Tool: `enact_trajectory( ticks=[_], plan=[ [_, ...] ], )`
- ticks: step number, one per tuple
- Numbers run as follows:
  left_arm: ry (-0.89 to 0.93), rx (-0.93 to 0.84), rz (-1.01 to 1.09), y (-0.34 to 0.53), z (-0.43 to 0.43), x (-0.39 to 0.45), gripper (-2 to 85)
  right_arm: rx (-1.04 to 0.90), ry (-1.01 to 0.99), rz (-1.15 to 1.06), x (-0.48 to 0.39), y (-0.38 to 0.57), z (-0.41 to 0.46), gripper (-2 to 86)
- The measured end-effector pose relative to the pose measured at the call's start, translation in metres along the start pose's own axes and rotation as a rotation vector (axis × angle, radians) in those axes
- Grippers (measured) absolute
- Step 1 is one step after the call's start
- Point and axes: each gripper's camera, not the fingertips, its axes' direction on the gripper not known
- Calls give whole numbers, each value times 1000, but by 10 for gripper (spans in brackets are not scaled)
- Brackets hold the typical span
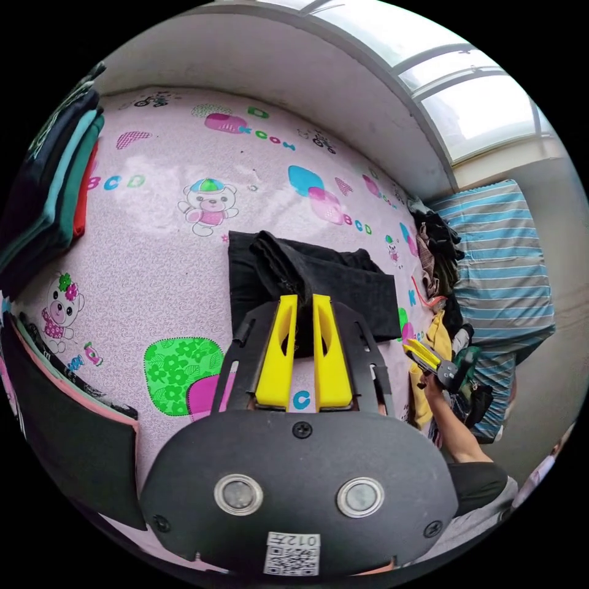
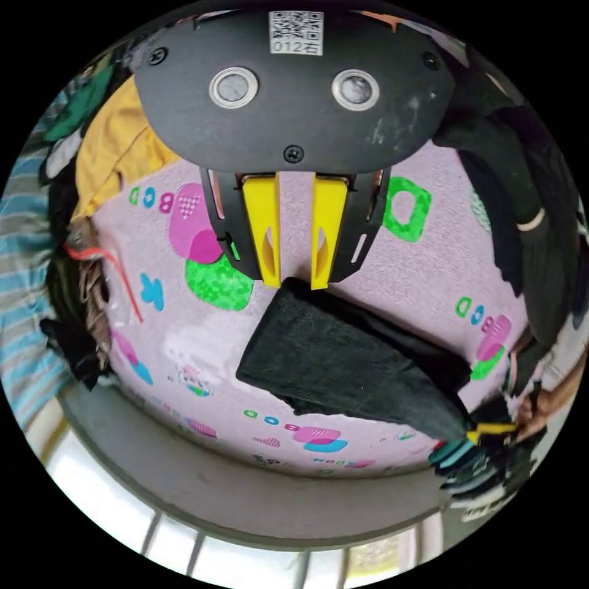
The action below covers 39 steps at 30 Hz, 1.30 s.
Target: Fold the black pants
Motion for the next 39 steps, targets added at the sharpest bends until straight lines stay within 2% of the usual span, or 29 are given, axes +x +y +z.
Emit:
enact_trajectory(
  ticks=[2, 5, 8, 11, 15, 17, 19, 21, 26, 30, 32, 33, 35, 37, 39],
  plan=[
    [15, -3, 13, -3, -7, 4, 41, 1, 145, -147, -39, 9, 7, 85],
    [35, 0, 30, -7, -18, 9, 38, -23, 259, -316, -76, 25, 24, 86],
    [51, 2, 40, -10, -28, 10, 36, -77, 325, -423, -94, 44, 40, 78],
    [84, 4, 52, -11, -38, 11, 32, -103, 380, -473, -95, 63, 43, 34],
    [132, 86, 113, 1, -65, 10, 27, -25, 315, -266, -57, 80, 11, 15],
    [85, 35, 79, 12, -54, -10, 25, -36, 185, -90, -14, 104, 9, 12],
    [53, -97, -6, 27, -14, -47, 23, -77, 65, 7, 13, 120, 17, 16],
    [19, -145, -19, 37, 11, -65, 22, -114, -6, 88, 31, 131, 24, 19],
    [42, -128, -55, 50, 19, -82, 20, -99, -126, 236, 82, 165, 10, 20],
    [126, 85, 131, 39, -42, -46, 20, 34, -153, 306, 107, 193, -20, 11],
    [59, 175, 224, 42, -62, -31, 20, 181, -144, 322, 116, 214, -45, 13],
    [12, 182, 234, 45, -59, -34, 21, 192, -140, 319, 118, 218, -47, 15],
    [-57, 47, 187, 44, -25, -58, 21, 63, -129, 265, 122, 223, -26, 30],
    [-61, -165, 39, 49, 29, -100, 21, -27, -140, 254, 132, 226, -10, 33],
    [11, -92, -23, 58, 32, -116, 22, -17, -170, 294, 151, 233, -15, 35]
  ],
)
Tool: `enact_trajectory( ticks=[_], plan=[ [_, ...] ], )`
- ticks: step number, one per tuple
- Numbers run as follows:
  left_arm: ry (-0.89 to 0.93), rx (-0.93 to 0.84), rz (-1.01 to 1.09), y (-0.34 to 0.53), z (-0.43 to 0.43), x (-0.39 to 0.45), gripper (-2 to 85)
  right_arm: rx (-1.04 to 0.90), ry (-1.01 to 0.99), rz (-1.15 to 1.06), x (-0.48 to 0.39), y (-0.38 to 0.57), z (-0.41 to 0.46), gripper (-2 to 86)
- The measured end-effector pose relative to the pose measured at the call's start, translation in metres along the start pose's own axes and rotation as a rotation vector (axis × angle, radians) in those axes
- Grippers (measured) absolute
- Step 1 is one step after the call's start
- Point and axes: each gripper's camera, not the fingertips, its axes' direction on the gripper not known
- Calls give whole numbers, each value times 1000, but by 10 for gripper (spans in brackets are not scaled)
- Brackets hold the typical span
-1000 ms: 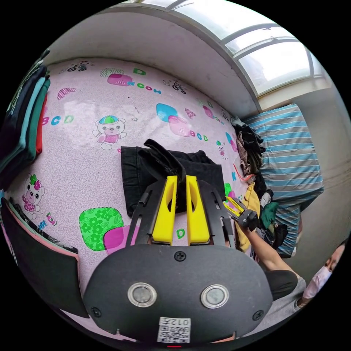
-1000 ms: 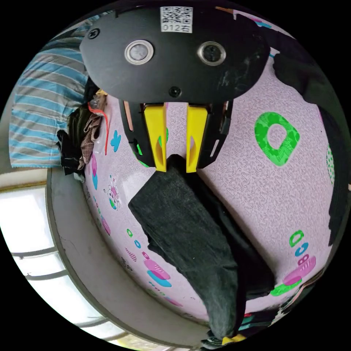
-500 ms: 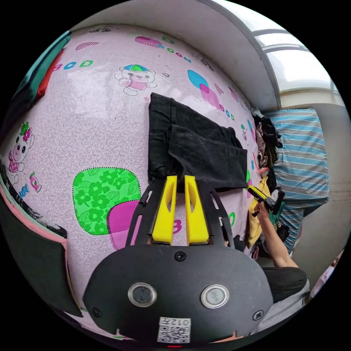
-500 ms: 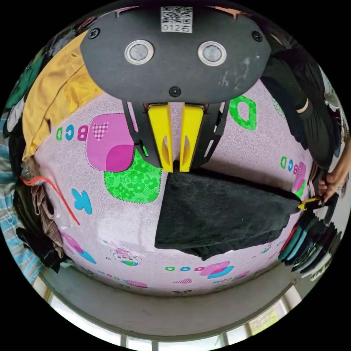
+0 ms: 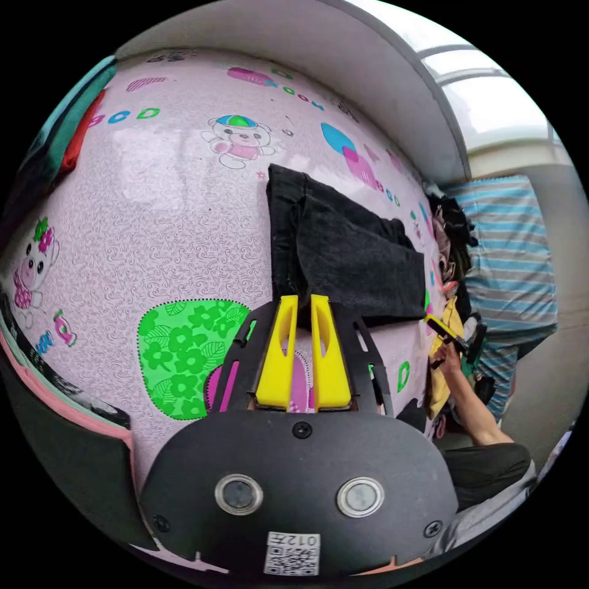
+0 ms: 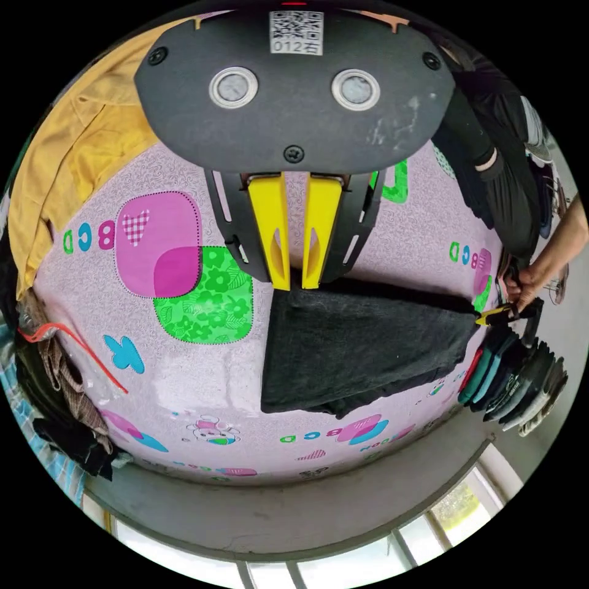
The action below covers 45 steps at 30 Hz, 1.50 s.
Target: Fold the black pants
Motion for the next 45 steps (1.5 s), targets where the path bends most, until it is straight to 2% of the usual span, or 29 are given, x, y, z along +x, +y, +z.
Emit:
enact_trajectory(
  ticks=[10, 14, 18, 22, 25, 28, 34, 40, 45],
  plan=[
    [41, -10, 51, 20, 9, -6, 20, -15, -334, 239, 131, 18, -28, 48],
    [40, 121, 76, 36, -16, -5, 15, -27, -465, 382, 195, 34, -48, 66],
    [-34, 198, 213, 45, -26, 26, 12, -5, -562, 512, 245, 51, -53, 83],
    [-76, 94, 391, 33, 19, 80, 10, -44, -622, 569, 261, 45, -37, 107],
    [-158, 5, 428, 27, 62, 96, 7, -58, -681, 585, 268, 33, -24, 104],
    [-286, -109, 413, 22, 105, 91, 5, -123, -604, 517, 264, 21, -17, 61],
    [-246, -150, 413, 27, 132, 81, 3, -185, -569, 415, 252, 33, -34, 41],
    [-150, -297, 490, 52, 161, 88, 0, -297, -655, 453, 254, 111, -46, 41],
    [-121, -304, 573, 84, 183, 102, 1, -353, -639, 446, 243, 160, -57, 49]
  ],
)
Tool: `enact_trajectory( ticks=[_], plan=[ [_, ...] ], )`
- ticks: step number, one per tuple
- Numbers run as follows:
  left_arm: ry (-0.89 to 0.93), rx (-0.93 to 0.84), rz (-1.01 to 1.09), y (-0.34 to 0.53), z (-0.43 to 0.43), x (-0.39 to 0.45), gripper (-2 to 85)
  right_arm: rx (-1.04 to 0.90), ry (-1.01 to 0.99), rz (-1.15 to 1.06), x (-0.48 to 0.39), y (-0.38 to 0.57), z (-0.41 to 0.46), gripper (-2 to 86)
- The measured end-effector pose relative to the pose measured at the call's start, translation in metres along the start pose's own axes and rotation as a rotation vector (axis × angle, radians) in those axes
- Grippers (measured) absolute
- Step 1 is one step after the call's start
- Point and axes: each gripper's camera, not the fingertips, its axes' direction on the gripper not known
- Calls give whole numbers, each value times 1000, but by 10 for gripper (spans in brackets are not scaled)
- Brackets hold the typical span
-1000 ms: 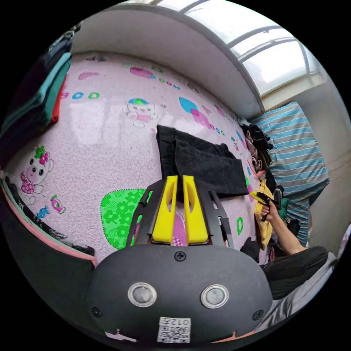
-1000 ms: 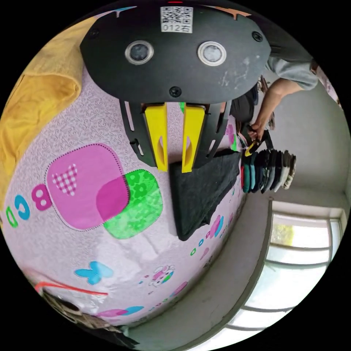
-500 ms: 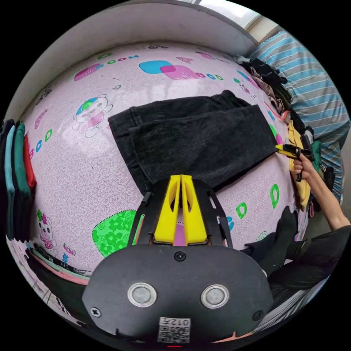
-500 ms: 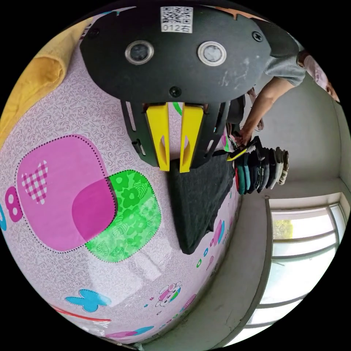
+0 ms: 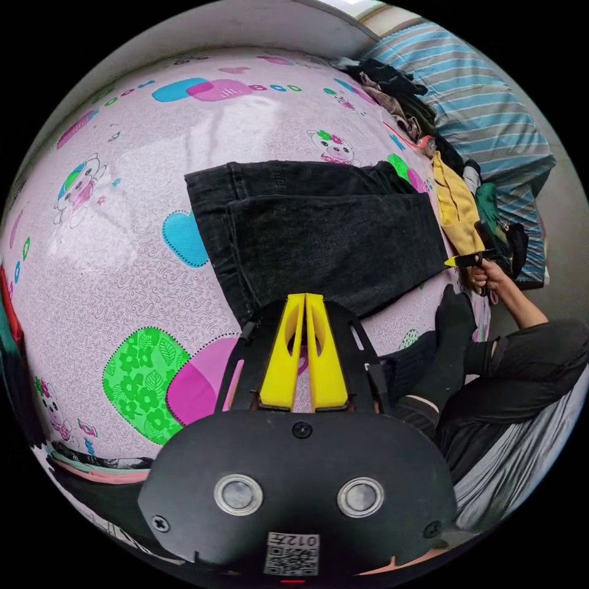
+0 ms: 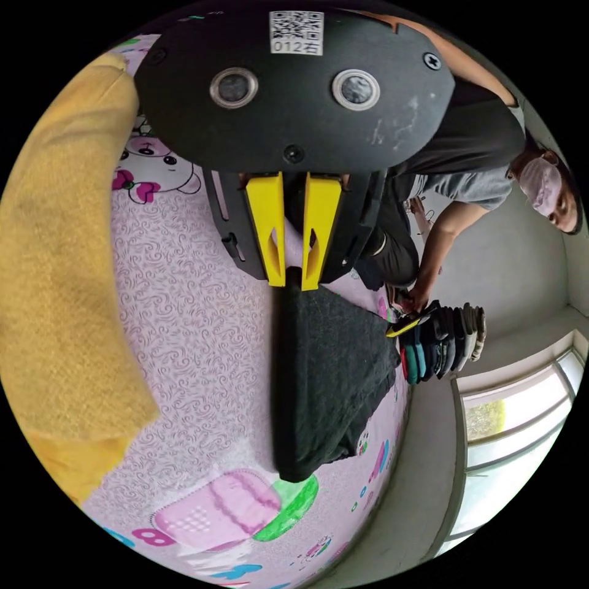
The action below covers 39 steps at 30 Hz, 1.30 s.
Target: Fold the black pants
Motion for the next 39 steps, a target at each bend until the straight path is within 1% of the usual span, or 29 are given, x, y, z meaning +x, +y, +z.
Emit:
enact_trajectory(
  ticks=[1, 3, 5, 7, 9, 11, 13, 16, 18, 19, 20, 21, 22, 26, 32, 36, 39],
  plan=[
    [-25, 12, 21, 2, 3, 5, 2, -7, -16, -8, -2, 4, 1, 53],
    [-30, 20, 48, 3, 3, 9, 3, -1, 20, -16, -12, 4, -2, 58],
    [-49, 58, 39, 4, -4, 12, 4, 87, 178, -82, -42, -2, -18, 72],
    [-105, 177, 36, 6, -19, 21, 5, 169, 285, -144, -69, -16, -28, 80],
    [-103, 226, 45, -1, -19, 28, 5, 229, 346, -202, -96, -37, -30, 85],
    [-114, 196, 68, -15, -6, 36, 5, 239, 396, -283, -131, -75, -16, 87],
    [-168, 133, 112, -30, 19, 44, 5, 213, 458, -339, -155, -100, 4, 87],
    [-243, 101, 91, -42, 42, 39, 5, 165, 579, -398, -181, -133, 39, 84],
    [-223, 90, 72, -44, 53, 31, 5, 117, 601, -415, -187, -147, 59, 70],
    [-211, 95, 70, -44, 57, 27, 4, 93, 638, -422, -190, -153, 70, 35],
    [-207, 98, 74, -44, 59, 25, 4, 99, 689, -425, -193, -155, 76, 13],
    [-199, 100, 81, -43, 61, 21, 3, 115, 704, -425, -194, -156, 77, 8],
    [-193, 98, 88, -44, 64, 18, 3, 146, 684, -382, -190, -158, 75, 2],
    [-191, 80, 96, -49, 71, 11, 0, 261, 464, -170, -160, -160, 61, -5],
    [-171, 98, 84, -51, 81, -4, -1, 323, 379, -29, -157, -159, 67, -5],
    [-167, 98, 74, -54, 86, -12, -1, 314, 420, -65, -171, -157, 79, 1],
    [-162, 85, 70, -59, 90, -17, -1, 270, 452, -171, -190, -153, 89, 22]
  ],
)
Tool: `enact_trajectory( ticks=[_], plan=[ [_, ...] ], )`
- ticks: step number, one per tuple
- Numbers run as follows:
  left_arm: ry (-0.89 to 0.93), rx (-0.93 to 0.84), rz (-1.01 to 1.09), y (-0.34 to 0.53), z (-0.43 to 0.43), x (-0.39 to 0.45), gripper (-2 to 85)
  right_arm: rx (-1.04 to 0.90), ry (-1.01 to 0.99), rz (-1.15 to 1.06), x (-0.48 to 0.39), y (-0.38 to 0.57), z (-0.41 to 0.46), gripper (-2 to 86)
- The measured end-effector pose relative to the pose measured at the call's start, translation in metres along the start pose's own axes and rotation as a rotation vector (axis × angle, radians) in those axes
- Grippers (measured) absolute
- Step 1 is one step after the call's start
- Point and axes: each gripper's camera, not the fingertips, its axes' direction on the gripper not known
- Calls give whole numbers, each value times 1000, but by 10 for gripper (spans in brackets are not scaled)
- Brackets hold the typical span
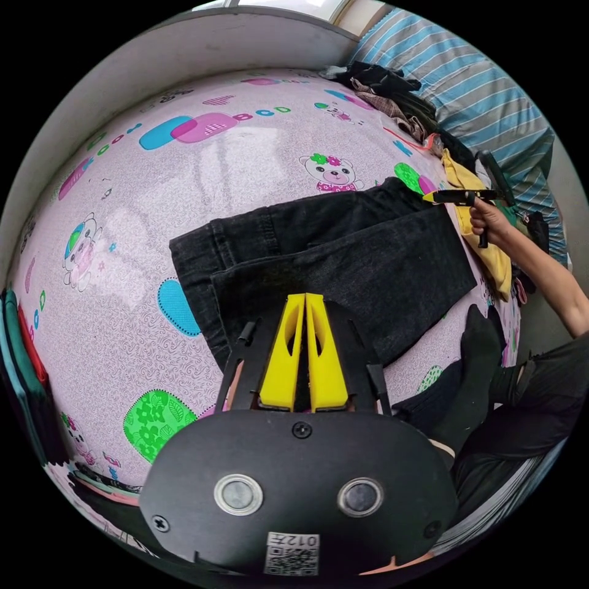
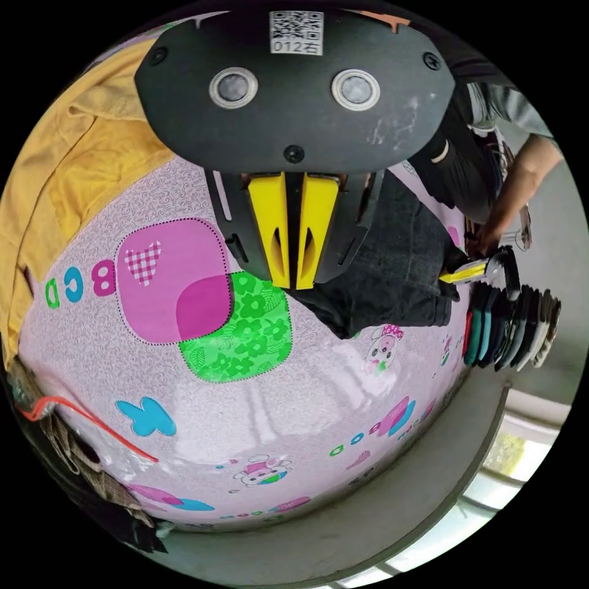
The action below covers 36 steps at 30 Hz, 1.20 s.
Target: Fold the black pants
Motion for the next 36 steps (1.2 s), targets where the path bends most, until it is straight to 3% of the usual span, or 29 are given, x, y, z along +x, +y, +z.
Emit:
enact_trajectory(
  ticks=[6, 10, 12, 14, 20, 24, 26, 29, 36],
  plan=[
    [12, 5, -8, -2, 10, -10, -1, 66, 71, -241, -57, 9, -1, 74],
    [14, -16, 3, -7, 17, -16, -1, -3, 165, -317, -83, 1, 21, 6],
    [7, -25, 15, -9, 20, -16, -1, -16, 181, -246, -77, -5, 27, -2],
    [0, -29, 29, -11, 22, -17, -1, -5, 73, -86, -56, -9, 27, -6],
    [62, -59, -7, -16, 29, -31, 4, 69, -20, 37, -50, 12, 18, -7],
    [90, 11, -3, -6, 4, -35, 6, 186, -71, -68, -77, 58, -12, -8],
    [113, 27, 30, 6, -6, -28, 6, 137, -220, -225, -106, 95, -13, -8],
    [86, 19, 79, 28, -2, -6, 6, 31, -286, -329, -143, 131, 5, -8],
    [8, -111, 225, 30, 65, 56, 1, -207, -194, -529, -228, 149, 58, -8]
  ],
)
